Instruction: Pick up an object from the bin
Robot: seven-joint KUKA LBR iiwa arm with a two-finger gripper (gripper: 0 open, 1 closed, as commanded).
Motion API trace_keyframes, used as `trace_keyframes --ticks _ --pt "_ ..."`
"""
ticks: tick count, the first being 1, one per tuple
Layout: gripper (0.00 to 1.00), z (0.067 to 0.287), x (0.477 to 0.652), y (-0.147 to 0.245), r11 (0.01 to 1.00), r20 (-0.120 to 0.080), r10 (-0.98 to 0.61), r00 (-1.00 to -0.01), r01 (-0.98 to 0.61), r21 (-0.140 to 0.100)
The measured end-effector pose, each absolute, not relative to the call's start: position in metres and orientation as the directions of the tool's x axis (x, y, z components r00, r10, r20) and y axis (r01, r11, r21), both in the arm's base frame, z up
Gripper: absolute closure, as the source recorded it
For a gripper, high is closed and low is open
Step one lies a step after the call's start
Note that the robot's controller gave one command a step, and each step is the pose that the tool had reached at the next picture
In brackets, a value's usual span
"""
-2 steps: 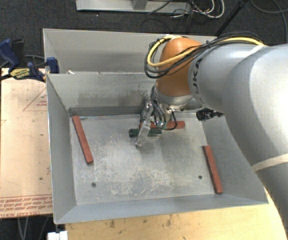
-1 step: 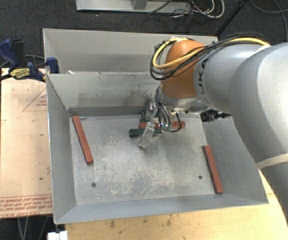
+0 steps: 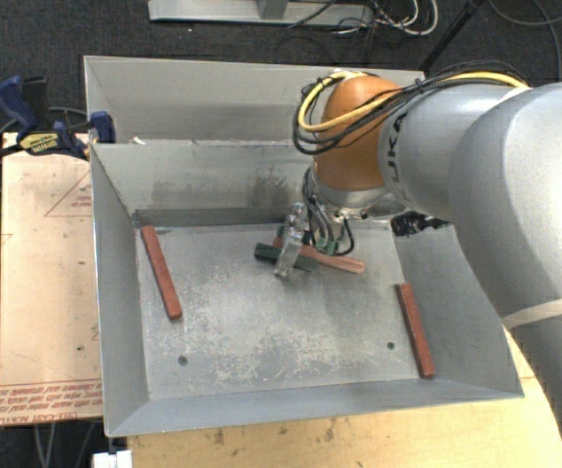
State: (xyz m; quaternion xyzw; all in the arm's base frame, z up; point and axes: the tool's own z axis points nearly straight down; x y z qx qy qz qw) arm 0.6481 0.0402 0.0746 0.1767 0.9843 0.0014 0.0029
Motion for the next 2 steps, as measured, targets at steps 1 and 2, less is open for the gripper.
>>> trace_keyframes --ticks 1,2 --pt "1.0 0.137 0.601 -0.022 0.931 -0.004 0.366 -0.931 0.366 -0.001" --pt "1.0 0.229 0.615 -0.011 0.934 -0.011 0.357 -0.934 0.357 0.005"
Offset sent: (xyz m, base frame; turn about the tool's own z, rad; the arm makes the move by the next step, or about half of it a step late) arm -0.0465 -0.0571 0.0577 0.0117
